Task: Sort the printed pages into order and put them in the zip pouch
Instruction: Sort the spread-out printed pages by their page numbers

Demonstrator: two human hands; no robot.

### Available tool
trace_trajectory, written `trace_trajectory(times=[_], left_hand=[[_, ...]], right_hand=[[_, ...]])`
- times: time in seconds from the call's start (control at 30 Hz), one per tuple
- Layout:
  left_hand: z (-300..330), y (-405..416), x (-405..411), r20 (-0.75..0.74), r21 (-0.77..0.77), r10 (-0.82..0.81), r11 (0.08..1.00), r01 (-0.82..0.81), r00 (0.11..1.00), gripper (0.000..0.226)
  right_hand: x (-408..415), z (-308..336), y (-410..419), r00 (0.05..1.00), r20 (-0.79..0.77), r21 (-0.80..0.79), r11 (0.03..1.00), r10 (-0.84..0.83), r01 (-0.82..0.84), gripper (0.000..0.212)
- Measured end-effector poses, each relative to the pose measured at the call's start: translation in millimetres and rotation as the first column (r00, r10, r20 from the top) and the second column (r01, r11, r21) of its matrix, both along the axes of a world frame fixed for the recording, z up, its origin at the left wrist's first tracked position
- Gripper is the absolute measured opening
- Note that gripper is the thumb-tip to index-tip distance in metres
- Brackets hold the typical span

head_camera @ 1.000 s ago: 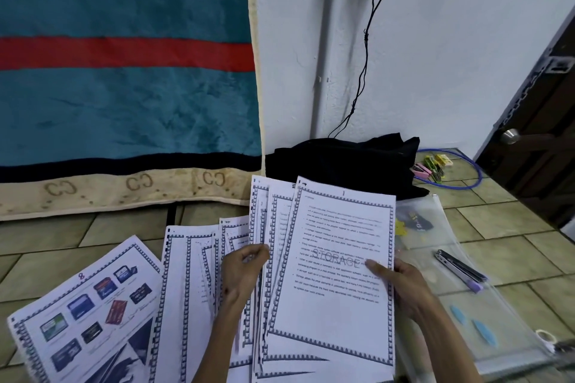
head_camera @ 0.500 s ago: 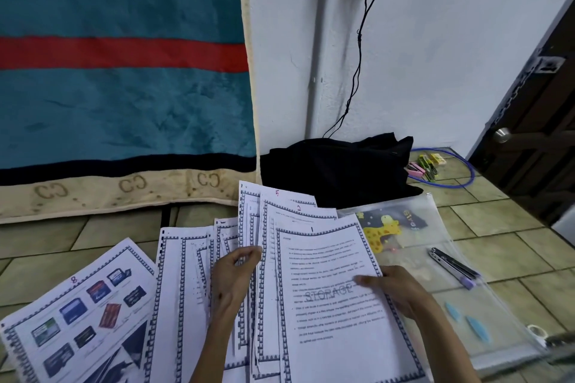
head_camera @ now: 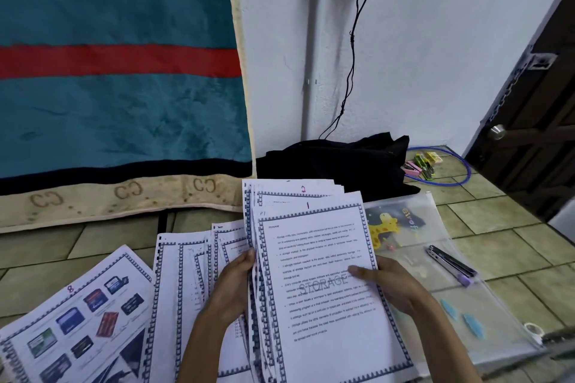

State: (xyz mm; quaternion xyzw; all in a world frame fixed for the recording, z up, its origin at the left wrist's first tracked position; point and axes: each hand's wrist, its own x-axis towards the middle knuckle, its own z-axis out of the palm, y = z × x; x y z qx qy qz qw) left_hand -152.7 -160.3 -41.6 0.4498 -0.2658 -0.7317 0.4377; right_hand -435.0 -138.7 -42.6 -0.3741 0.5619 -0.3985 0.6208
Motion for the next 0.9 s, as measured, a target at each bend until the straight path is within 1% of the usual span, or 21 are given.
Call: trace_trajectory(times=[0.07, 0.13, 0.23, 0.3, 0.37, 0.43, 0.5, 0.57, 0.6, 0.67, 0.73, 0.77, 0.8, 0.83, 0.9], left_hand=[[1, 0, 0, -0.016, -0.021, -0.022, 1.0, 0.021, 1.0, 0.029], [2, 0, 0, -0.008, -0.052, -0.014, 0.999, 0.013, 1.0, 0.03], [1, -2, -1, 0.072, -0.097, 0.059, 0.994, -0.052, 0.996, 0.028], [0, -1, 0, 0.171, -0.155, 0.143, 0.981, -0.117, 0.975, 0.024], [0, 0, -1, 0.295, -0.256, 0.229, 0.954, -0.154, 0.928, 0.02], [0, -1, -3, 0.394, -0.331, 0.296, 0.929, -0.166, 0.87, 0.018], [0, -2, -5, 0.434, -0.366, 0.331, 0.915, -0.172, 0.838, 0.015], [-2, -3, -5, 0.456, -0.375, 0.368, 0.905, -0.2, 0.81, 0.009], [-3, -5, -4, 0.462, -0.378, 0.386, 0.9, -0.217, 0.798, 0.011], [-3, -6, -2, 0.462, -0.394, 0.406, 0.891, -0.228, 0.788, 0.018], [-1, -6, -2, 0.469, -0.412, 0.413, 0.884, -0.219, 0.781, 0.017], [-1, -7, -2, 0.474, -0.415, 0.416, 0.883, -0.22, 0.776, 0.015], [-1, -7, -2, 0.476, -0.416, 0.42, 0.882, -0.223, 0.773, 0.014], [-3, -8, -2, 0.477, -0.415, 0.423, 0.881, -0.227, 0.771, 0.014], [-6, -9, -1, 0.483, -0.41, 0.423, 0.883, -0.229, 0.767, 0.015]], right_hand=[[2, 1, -1, 0.998, 0.054, -0.039, 0.999, -0.018, 0.02, 0.061], [4, 2, -2, 0.997, 0.063, -0.084, 0.995, -0.052, 0.057, 0.068], [6, 3, -5, 0.99, 0.003, -0.155, 0.978, -0.144, 0.142, 0.05], [7, 3, -8, 0.981, -0.018, -0.181, 0.965, -0.194, 0.187, 0.041], [7, 2, -10, 0.964, -0.008, -0.223, 0.94, -0.266, 0.258, 0.038], [9, 2, -10, 0.947, -0.034, -0.275, 0.914, -0.319, 0.298, 0.032], [10, 0, -8, 0.921, -0.066, -0.315, 0.884, -0.385, 0.347, 0.023], [8, -2, -7, 0.888, -0.047, -0.335, 0.845, -0.458, 0.418, 0.024], [5, -2, -6, 0.879, -0.049, -0.346, 0.834, -0.474, 0.43, 0.025], [0, -2, -3, 0.88, -0.054, -0.358, 0.832, -0.471, 0.423, 0.024], [-7, -3, 1, 0.903, 0.016, -0.36, 0.84, -0.429, 0.405, 0.026], [-11, -4, 2, 0.918, 0.056, -0.359, 0.851, -0.391, 0.384, 0.034], [-15, -6, 3, 0.93, 0.063, -0.343, 0.867, -0.362, 0.36, 0.044], [-17, -7, 3, 0.938, 0.073, -0.331, 0.878, -0.34, 0.344, 0.044], [-16, -9, 4, 0.943, 0.066, -0.29, 0.898, -0.326, 0.33, 0.027]])
